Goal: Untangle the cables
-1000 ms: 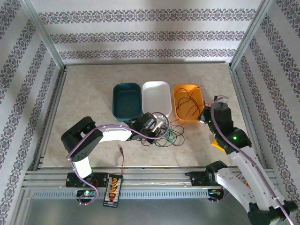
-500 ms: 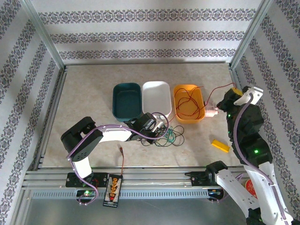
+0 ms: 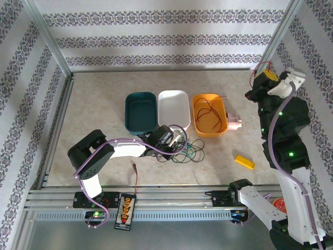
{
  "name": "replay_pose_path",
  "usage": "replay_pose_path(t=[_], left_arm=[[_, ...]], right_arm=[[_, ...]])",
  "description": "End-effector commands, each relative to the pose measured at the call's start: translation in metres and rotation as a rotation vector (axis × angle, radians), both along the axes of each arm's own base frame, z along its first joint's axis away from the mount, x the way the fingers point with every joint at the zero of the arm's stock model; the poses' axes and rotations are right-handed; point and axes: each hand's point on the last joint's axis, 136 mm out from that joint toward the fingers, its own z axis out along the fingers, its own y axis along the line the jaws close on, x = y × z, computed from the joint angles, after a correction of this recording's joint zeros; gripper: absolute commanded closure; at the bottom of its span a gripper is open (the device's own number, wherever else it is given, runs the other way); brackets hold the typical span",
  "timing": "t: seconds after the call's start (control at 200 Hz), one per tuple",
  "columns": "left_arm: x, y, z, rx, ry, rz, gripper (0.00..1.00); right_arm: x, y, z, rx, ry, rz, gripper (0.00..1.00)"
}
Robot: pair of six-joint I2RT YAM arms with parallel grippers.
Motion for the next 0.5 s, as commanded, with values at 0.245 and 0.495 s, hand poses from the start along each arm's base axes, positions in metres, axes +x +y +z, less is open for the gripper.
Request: replay_pose_path(t=[0.245, 0.495], left_arm=[[-0.008, 0.01, -0.007, 0.037, 0.016, 0.009, 1.0], [-0.008, 0.009, -0.008, 0.042, 0.015, 0.005, 1.0]], right_arm=[[0.058, 0.0, -0.072, -0.116, 0.207, -0.043, 1.0], [0.094, 0.01, -0.148, -0.118, 0.381, -0.019, 1.0]])
